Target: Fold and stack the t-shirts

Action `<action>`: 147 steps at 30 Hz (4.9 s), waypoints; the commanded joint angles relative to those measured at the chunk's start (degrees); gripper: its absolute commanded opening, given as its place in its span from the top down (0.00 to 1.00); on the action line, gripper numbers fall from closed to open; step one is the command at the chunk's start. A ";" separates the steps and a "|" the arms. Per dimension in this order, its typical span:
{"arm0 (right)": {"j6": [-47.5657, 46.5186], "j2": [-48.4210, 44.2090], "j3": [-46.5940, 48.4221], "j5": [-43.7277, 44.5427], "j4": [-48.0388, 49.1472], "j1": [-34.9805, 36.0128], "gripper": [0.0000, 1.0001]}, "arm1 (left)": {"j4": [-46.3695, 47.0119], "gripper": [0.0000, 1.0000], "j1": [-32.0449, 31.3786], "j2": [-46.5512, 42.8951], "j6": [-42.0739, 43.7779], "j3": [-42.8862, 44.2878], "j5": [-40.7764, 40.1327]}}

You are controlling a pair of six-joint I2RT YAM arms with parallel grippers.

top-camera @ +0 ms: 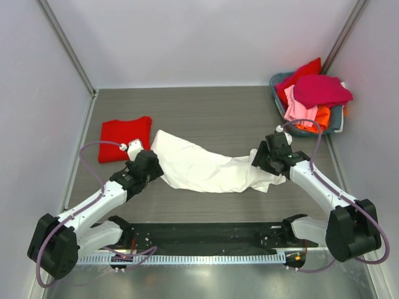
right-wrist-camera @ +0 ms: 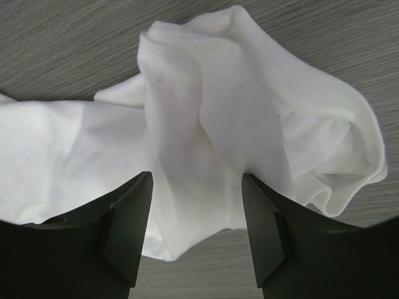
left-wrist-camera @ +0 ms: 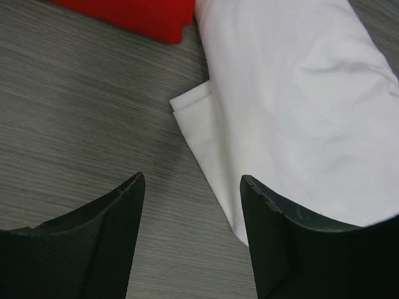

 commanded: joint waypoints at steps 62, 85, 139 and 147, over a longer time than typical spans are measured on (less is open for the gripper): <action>-1.53 -19.47 19.30 7.01 -8.31 -4.30 0.99 | -31.08 1.00 7.58 -14.68 -0.18 36.91 -1.24; 0.92 -14.20 -1.34 -6.89 -8.93 -4.30 0.33 | -26.36 1.00 15.57 -0.98 -6.59 25.67 0.16; 9.10 7.59 -6.10 10.80 9.69 -6.32 0.66 | -1.66 1.00 8.53 44.80 -11.70 40.16 18.88; 11.03 9.78 -3.03 8.33 12.95 1.67 0.68 | -6.22 1.00 16.36 55.62 -8.18 49.92 19.24</action>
